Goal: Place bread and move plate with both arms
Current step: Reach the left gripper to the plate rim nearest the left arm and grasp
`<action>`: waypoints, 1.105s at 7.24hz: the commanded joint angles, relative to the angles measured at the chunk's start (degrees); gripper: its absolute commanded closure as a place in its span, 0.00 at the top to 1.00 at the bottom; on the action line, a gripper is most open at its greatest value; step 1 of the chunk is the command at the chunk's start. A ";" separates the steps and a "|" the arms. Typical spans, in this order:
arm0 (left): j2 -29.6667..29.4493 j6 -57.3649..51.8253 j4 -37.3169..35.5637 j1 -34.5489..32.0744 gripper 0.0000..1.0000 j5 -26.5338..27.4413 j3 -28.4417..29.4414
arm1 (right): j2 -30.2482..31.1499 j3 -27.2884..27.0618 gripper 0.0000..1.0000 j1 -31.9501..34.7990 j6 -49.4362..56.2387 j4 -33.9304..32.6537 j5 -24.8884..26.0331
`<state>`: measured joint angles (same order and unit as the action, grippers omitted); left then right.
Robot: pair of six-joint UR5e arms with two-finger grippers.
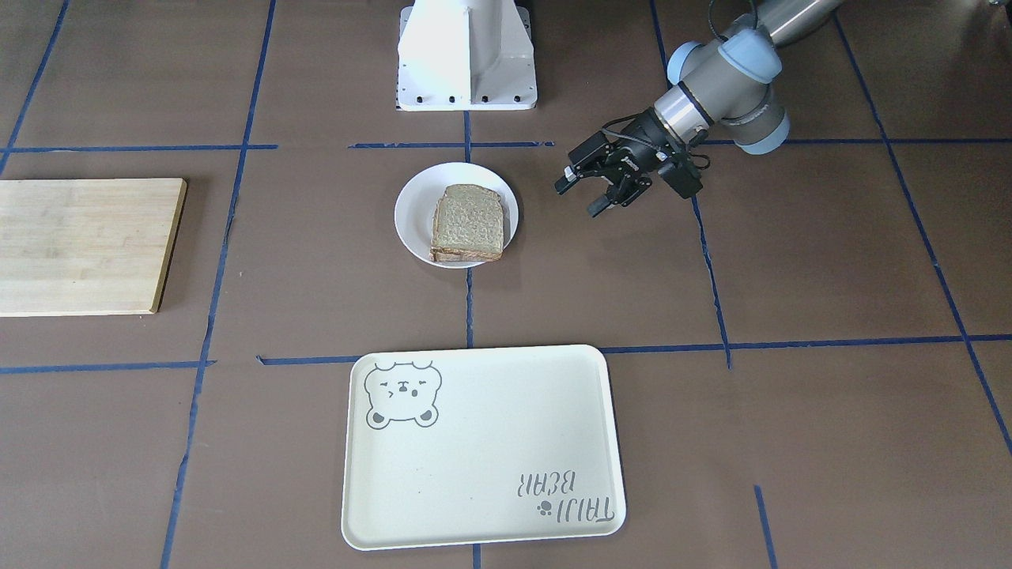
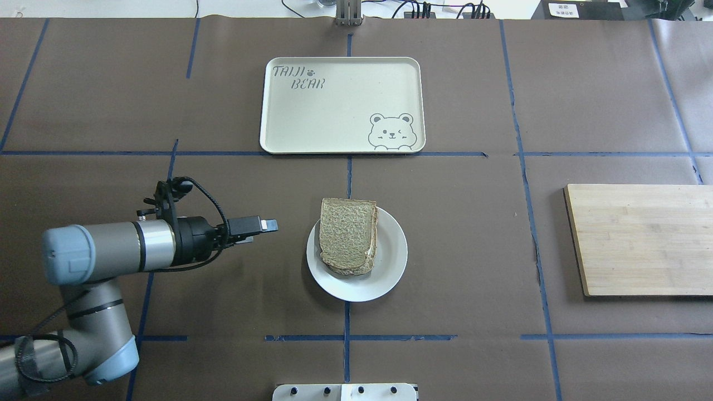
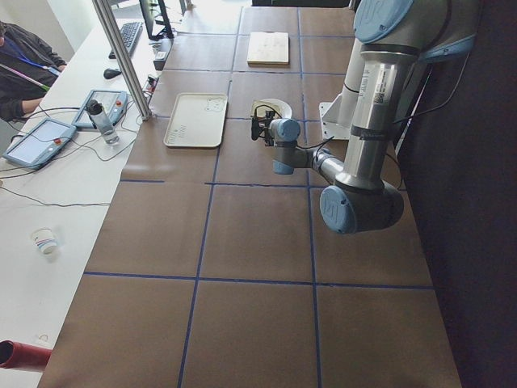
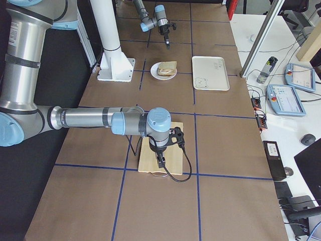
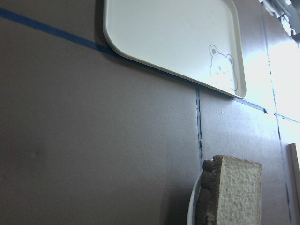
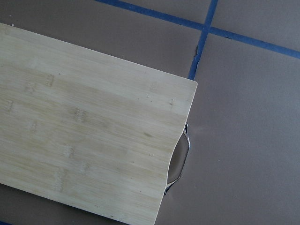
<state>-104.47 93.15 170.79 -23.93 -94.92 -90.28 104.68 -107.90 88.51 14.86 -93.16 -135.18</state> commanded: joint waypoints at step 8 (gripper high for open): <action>-7.06 2.03 5.43 6.36 0.69 5.36 8.81 | 0.09 0.05 1.00 0.00 0.00 0.18 0.01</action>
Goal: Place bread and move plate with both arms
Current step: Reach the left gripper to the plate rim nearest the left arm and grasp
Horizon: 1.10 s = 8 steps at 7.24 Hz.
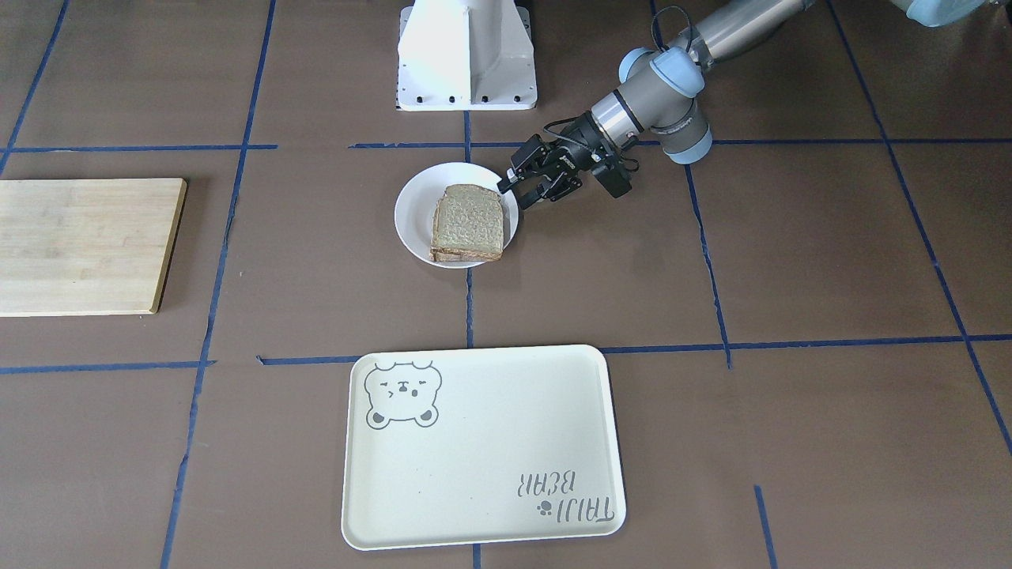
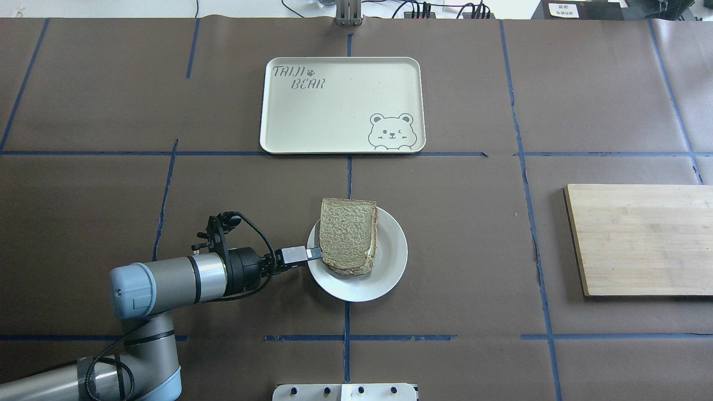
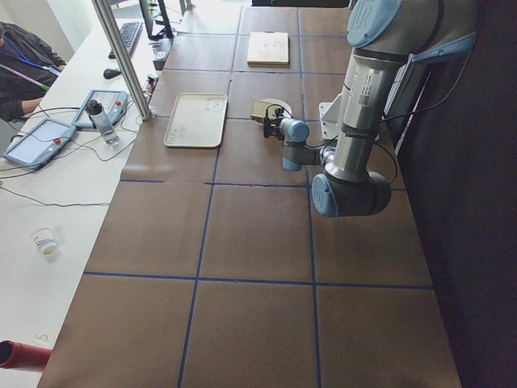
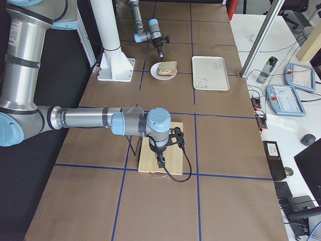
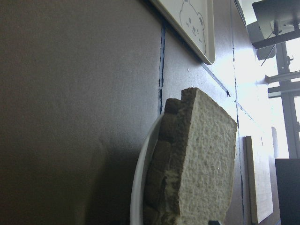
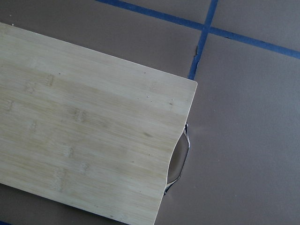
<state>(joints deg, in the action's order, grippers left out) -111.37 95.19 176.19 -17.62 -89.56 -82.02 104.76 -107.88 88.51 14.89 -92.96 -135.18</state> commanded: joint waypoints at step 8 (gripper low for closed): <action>-3.06 1.67 0.03 0.22 0.26 0.00 3.71 | 0.00 0.66 1.00 0.00 0.14 -0.02 0.27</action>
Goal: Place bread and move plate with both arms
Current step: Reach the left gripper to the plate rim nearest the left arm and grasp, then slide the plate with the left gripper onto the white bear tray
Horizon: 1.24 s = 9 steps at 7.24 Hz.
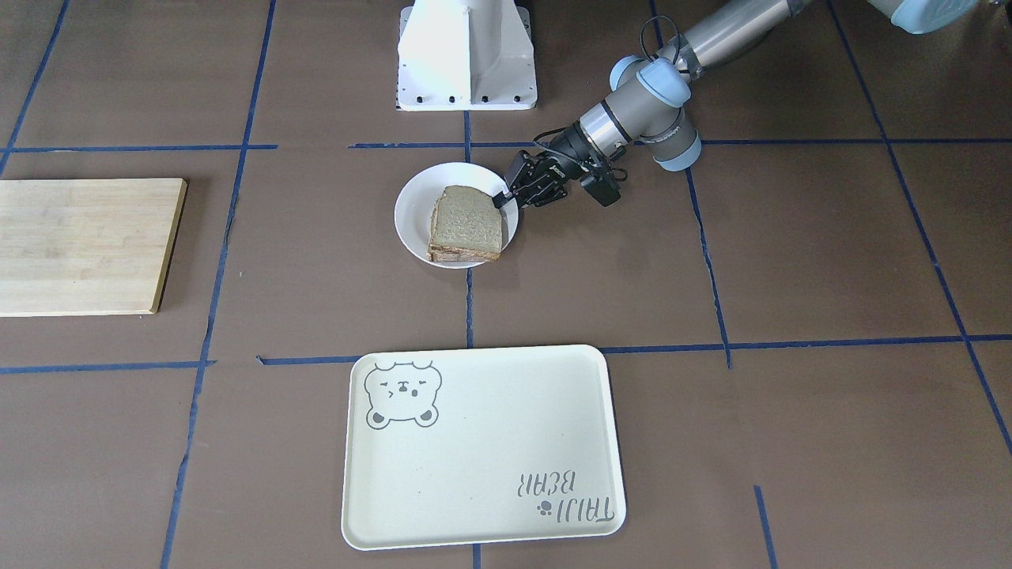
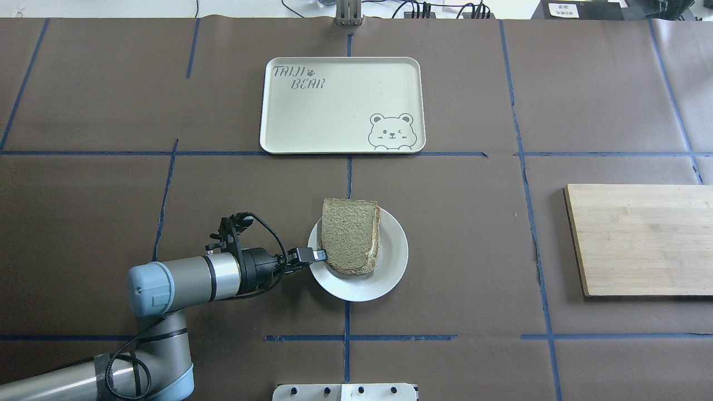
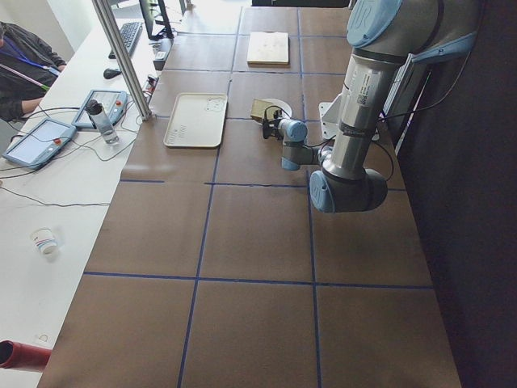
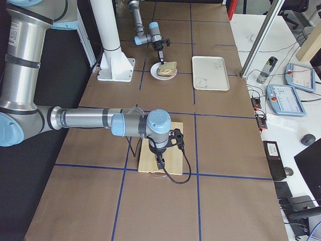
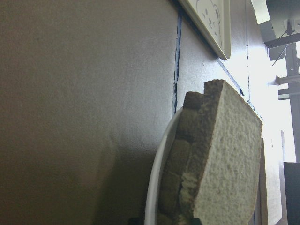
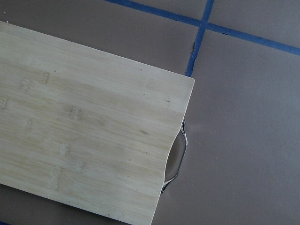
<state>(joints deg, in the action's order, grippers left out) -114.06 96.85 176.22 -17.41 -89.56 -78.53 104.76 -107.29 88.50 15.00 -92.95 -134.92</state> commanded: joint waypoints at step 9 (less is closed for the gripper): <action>-0.90 4.14 6.24 -1.66 0.00 2.89 -0.14 | 0.00 -0.03 1.00 0.00 -0.06 0.05 -0.17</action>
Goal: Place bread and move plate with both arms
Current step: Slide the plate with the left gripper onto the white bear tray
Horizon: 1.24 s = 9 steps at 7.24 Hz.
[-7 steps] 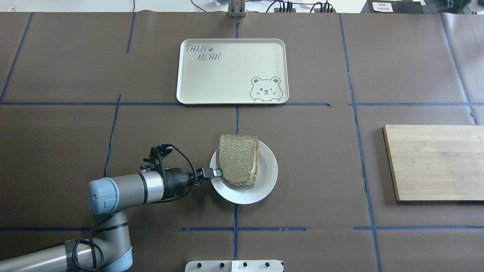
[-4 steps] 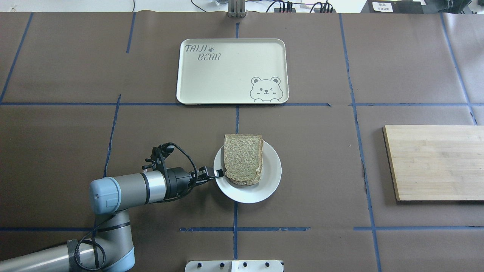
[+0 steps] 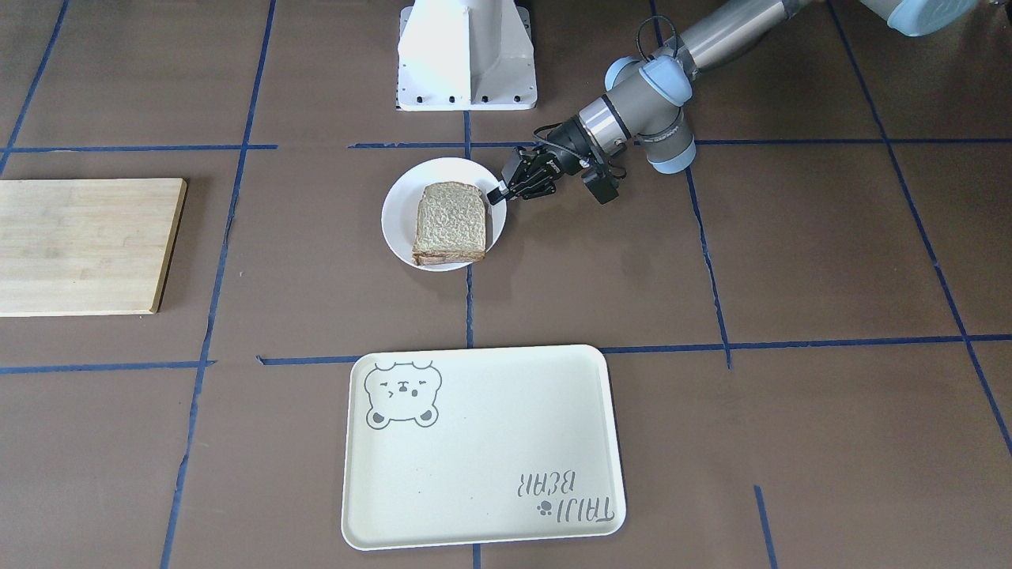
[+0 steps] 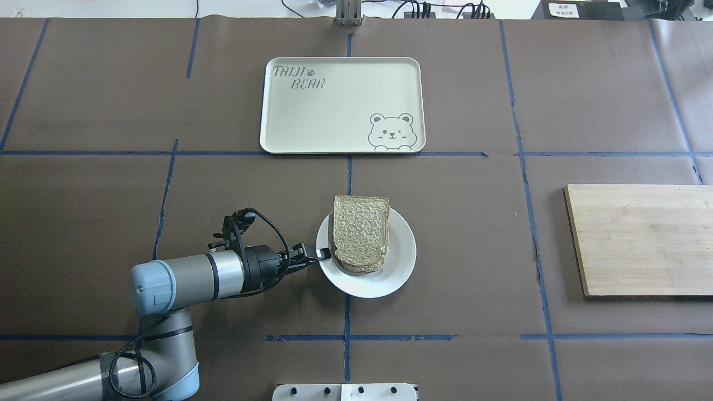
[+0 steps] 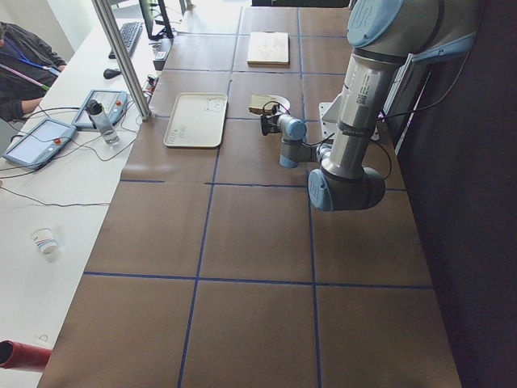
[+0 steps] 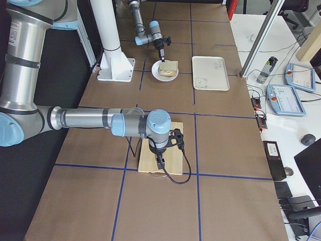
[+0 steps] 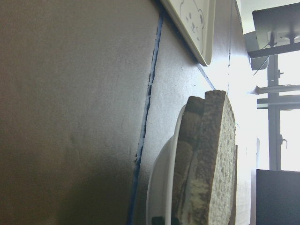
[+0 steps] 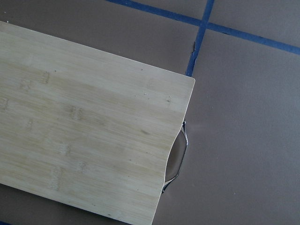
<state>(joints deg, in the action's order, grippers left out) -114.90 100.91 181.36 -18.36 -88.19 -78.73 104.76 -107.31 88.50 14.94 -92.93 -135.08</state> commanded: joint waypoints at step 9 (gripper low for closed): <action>-19.21 14.31 0.66 -17.85 0.00 1.18 30.70 | -0.09 -0.01 1.00 -0.17 0.09 0.03 0.08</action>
<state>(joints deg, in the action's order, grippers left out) -131.91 114.15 182.05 -35.36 -87.07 -52.76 104.68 -107.32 88.35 15.03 -92.90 -135.03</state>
